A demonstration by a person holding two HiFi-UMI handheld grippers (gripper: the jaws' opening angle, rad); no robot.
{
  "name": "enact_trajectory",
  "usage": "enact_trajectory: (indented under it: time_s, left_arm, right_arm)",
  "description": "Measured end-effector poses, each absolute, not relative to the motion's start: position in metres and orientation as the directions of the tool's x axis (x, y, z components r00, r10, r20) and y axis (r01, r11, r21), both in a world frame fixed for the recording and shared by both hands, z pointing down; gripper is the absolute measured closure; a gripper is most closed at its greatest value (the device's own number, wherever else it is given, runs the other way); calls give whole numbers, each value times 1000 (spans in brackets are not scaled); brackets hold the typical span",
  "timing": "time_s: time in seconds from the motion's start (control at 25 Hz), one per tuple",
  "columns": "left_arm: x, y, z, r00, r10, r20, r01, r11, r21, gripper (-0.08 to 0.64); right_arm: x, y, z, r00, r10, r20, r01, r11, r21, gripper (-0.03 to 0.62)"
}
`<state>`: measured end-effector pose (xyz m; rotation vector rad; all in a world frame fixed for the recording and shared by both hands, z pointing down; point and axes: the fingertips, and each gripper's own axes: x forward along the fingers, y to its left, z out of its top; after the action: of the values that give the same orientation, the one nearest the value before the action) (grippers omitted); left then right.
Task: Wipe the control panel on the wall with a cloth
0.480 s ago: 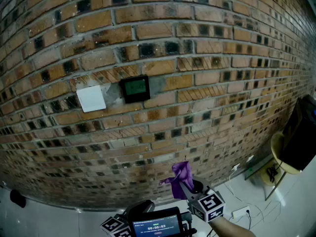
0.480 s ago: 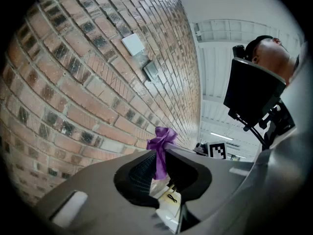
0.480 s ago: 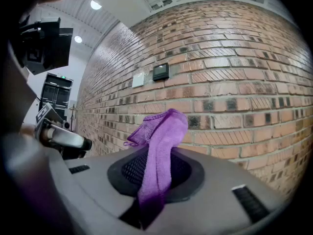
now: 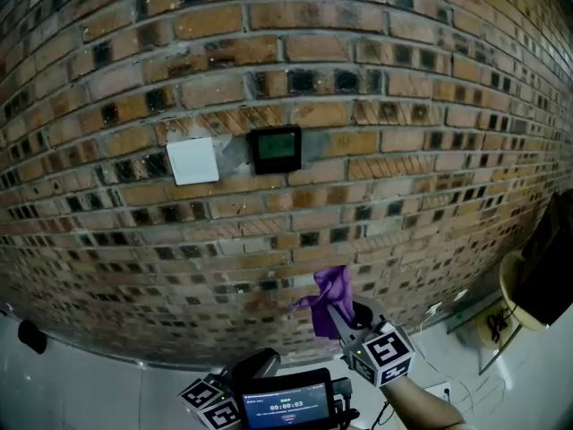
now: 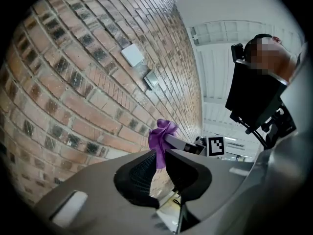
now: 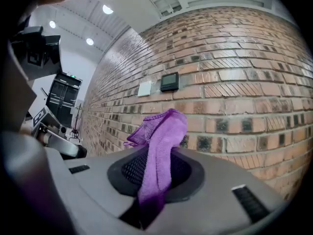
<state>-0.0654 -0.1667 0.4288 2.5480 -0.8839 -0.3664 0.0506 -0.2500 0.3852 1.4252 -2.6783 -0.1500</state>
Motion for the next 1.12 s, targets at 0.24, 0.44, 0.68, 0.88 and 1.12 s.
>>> enact_trajectory:
  time_s: [0.24, 0.44, 0.68, 0.88, 1.12]
  left_arm:
    - [-75, -167, 420, 743, -657, -130, -546, -706, 450, 502]
    - [-83, -168, 414, 728, -671, -140, -562, -701, 438, 502]
    - [-85, -167, 406, 724, -671, -158, -568, -710, 416, 488]
    - [-85, -165, 401, 723, -670, -167, -571, -716, 402, 451]
    - [-90, -165, 405, 711, -682, -170, -578, -705, 411, 449]
  right_arm:
    - [29, -265, 348, -595, -804, -8, -786, 580, 216, 514]
    - [11, -275, 315, -624, -780, -47, -760, 592, 268, 514]
    - [-9, -287, 282, -657, -746, -105, -731, 596, 332, 514]
    - [-28, -297, 257, -680, -719, -141, -713, 604, 357, 514]
    - [-49, -315, 222, -696, -695, -181, -704, 611, 362, 514]
